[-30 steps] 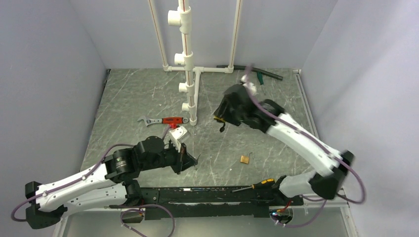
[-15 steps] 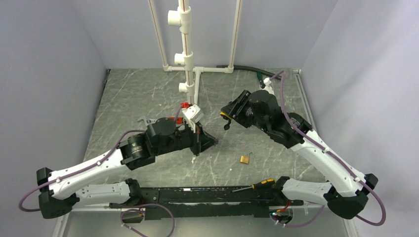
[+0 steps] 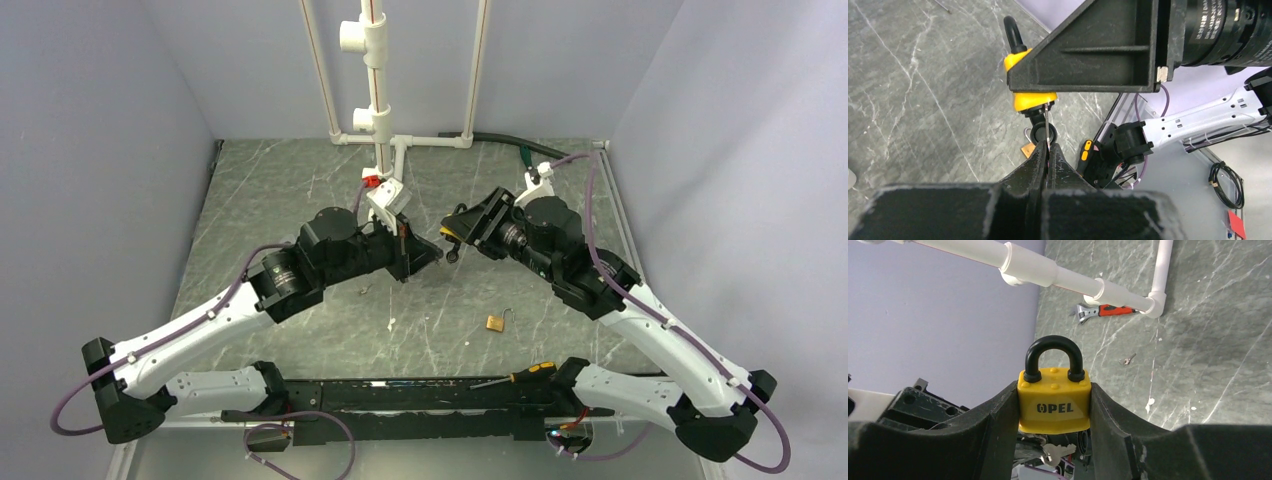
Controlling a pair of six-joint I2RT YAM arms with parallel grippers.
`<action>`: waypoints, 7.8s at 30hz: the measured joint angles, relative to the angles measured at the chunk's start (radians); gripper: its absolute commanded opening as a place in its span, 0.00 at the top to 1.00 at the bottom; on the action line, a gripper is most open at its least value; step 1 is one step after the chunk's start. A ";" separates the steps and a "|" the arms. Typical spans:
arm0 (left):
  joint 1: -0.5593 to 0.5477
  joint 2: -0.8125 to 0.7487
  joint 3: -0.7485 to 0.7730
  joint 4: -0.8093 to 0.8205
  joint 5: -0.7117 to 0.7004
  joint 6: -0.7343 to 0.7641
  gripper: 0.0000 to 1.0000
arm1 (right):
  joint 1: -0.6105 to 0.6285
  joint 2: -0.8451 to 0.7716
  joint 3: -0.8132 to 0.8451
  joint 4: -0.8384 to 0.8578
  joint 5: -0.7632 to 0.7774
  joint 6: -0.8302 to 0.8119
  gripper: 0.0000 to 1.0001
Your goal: Unlock with the key
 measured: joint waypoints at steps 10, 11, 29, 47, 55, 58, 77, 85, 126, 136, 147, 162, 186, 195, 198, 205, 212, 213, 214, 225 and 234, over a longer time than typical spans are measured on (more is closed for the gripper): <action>0.040 0.036 0.007 0.029 0.072 -0.005 1.00 | -0.005 -0.016 -0.031 0.031 0.004 -0.027 1.00; 0.041 0.039 0.007 0.032 0.077 -0.008 1.00 | -0.005 -0.016 -0.032 0.034 0.005 -0.029 1.00; 0.046 0.034 -0.037 0.071 0.125 -0.053 1.00 | -0.002 -0.008 0.022 0.022 0.052 -0.078 1.00; 0.046 0.033 -0.047 0.080 0.148 -0.056 1.00 | 0.001 0.021 0.076 0.040 -0.024 -0.180 1.00; 0.045 0.032 -0.047 0.078 0.146 -0.056 1.00 | 0.014 0.032 0.055 0.067 -0.049 -0.224 1.00; 0.045 0.029 -0.047 0.077 0.143 -0.056 1.00 | 0.014 0.027 0.043 0.079 -0.051 -0.233 1.00; 0.044 0.003 -0.047 0.061 0.071 -0.056 1.00 | 0.028 0.013 0.008 0.109 -0.082 -0.244 1.00; 0.044 -0.001 -0.047 0.060 0.064 -0.056 1.00 | 0.028 0.012 0.005 0.118 -0.081 -0.244 1.00; 0.040 -0.068 -0.084 0.050 -0.030 -0.079 1.00 | 0.093 0.016 -0.012 0.160 0.018 -0.267 1.00; 0.042 -0.064 -0.095 0.090 -0.002 -0.079 1.00 | 0.094 0.029 -0.012 0.167 0.020 -0.275 1.00; 0.042 -0.075 -0.127 0.134 -0.021 -0.081 1.00 | 0.093 0.029 -0.019 0.184 0.017 -0.281 1.00; 0.035 -0.123 -0.198 0.181 -0.122 -0.080 1.00 | 0.106 0.082 -0.033 0.219 0.056 -0.161 1.00; 0.037 -0.129 -0.190 0.153 -0.226 -0.036 0.49 | 0.153 0.119 -0.025 0.112 0.169 0.026 1.00; 0.045 -0.130 -0.175 0.161 -0.253 -0.037 0.51 | 0.100 0.120 -0.024 -0.051 0.164 0.189 1.00; 0.045 -0.140 -0.176 0.161 -0.240 -0.036 0.58 | 0.052 0.120 -0.029 -0.076 0.151 0.239 1.00; 0.046 -0.152 -0.222 0.200 -0.177 -0.030 0.69 | -0.015 0.138 -0.032 -0.105 0.101 0.315 1.00; 0.046 -0.121 -0.243 0.218 -0.151 -0.042 1.00 | -0.015 0.141 -0.031 -0.104 0.074 0.345 1.00; 0.046 -0.116 -0.243 0.223 -0.146 -0.043 1.00 | -0.015 0.141 -0.031 -0.103 0.070 0.345 1.00; 0.046 -0.111 -0.243 0.225 -0.145 -0.044 1.00 | -0.016 0.141 -0.031 -0.102 0.067 0.345 1.00; 0.046 -0.069 -0.253 0.252 -0.124 -0.049 1.00 | -0.018 0.141 -0.031 -0.078 0.045 0.344 1.00; 0.046 -0.052 -0.253 0.259 -0.118 -0.053 1.00 | -0.018 0.141 -0.031 -0.062 0.043 0.340 1.00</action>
